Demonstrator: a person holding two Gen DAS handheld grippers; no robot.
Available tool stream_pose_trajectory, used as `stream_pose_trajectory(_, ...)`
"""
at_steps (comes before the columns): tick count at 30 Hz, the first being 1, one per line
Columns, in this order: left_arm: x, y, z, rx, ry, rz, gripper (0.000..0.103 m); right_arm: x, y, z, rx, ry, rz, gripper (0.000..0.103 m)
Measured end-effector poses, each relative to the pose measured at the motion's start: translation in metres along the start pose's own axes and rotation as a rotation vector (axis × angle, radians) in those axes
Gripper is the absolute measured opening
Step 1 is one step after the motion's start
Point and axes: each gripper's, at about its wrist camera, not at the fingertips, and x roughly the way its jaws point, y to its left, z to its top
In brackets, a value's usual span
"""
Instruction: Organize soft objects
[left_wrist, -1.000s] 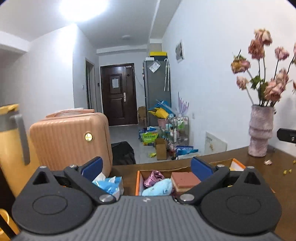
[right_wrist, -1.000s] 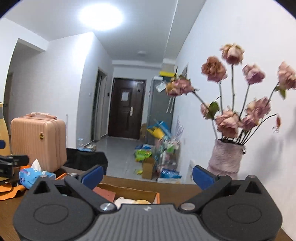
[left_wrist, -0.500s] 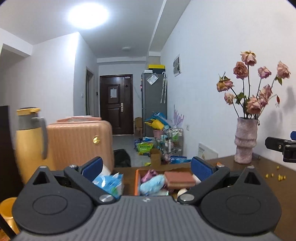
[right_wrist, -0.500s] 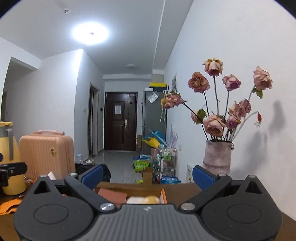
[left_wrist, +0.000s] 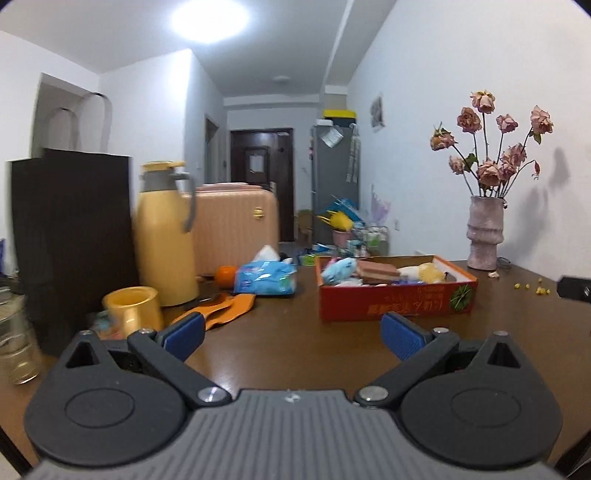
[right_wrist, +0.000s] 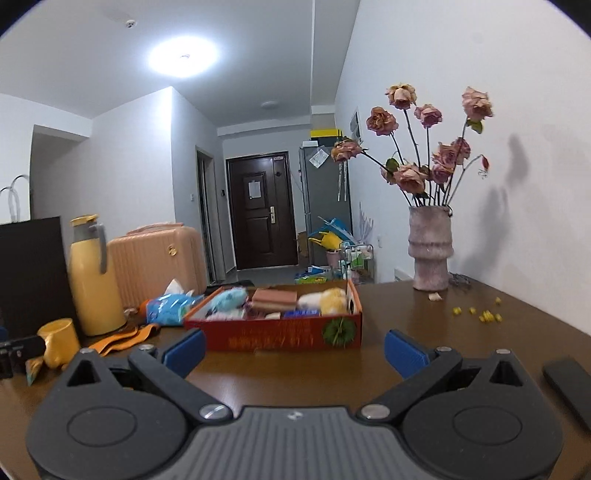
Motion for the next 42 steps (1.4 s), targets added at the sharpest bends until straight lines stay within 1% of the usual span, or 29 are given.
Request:
stream_pose_trajectory(3, -0.039, 0.000, -0.020, 0.040, -0.014, 0.044, 0.103, -0.037, 0.012, -0.024, -0.026, -0.006, 0.002, 0.103)
stream_pose_trajectory(5, -0.064, 0.001, -0.032, 0.050, -0.023, 0.056, 0.103, -0.063, 0.017, -0.040, -0.028, 0.002, -0.013, 0.103)
stream_pose_trajectory(7, -0.086, -0.001, -0.041, 0.054, -0.034, 0.040, 0.103, -0.084, 0.022, -0.056, -0.005, 0.036, -0.012, 0.103)
stream_pose_trajectory(8, -0.095, -0.001, -0.045, 0.055, -0.040, 0.019, 0.103, -0.092, 0.024, -0.062, 0.004, 0.053, -0.011, 0.103)
stream_pose_trajectory(10, -0.106, -0.003, -0.049, 0.055, -0.046, -0.002, 0.103, -0.104, 0.031, -0.074, 0.002, 0.070, 0.008, 0.103)
stream_pose_trajectory(13, -0.105, -0.007, -0.045, 0.068, -0.060, 0.011, 0.103, -0.102, 0.042, -0.076, -0.054, 0.090, 0.032, 0.103)
stream_pose_trajectory(15, -0.103, -0.007, -0.041, 0.047, -0.063, 0.015, 0.103, -0.104, 0.045, -0.073, -0.074, 0.061, 0.022, 0.103)
stream_pose_trajectory(19, -0.104, -0.008, -0.040, 0.045, -0.064, 0.005, 0.103, -0.110, 0.039, -0.070, -0.066, 0.036, 0.009, 0.103)
stream_pose_trajectory(23, -0.106, -0.008, -0.041, 0.047, -0.068, -0.006, 0.103, -0.108, 0.030, -0.064, -0.029, 0.016, -0.004, 0.103)
stream_pose_trajectory(32, -0.104, -0.007, -0.039, 0.045, -0.072, -0.007, 0.103, -0.108, 0.033, -0.062, -0.034, -0.012, -0.006, 0.103)
stream_pose_trajectory(42, -0.104, -0.007, -0.040, 0.044, -0.070, -0.009, 0.103, -0.108, 0.032, -0.064, -0.034, -0.005, 0.007, 0.103)
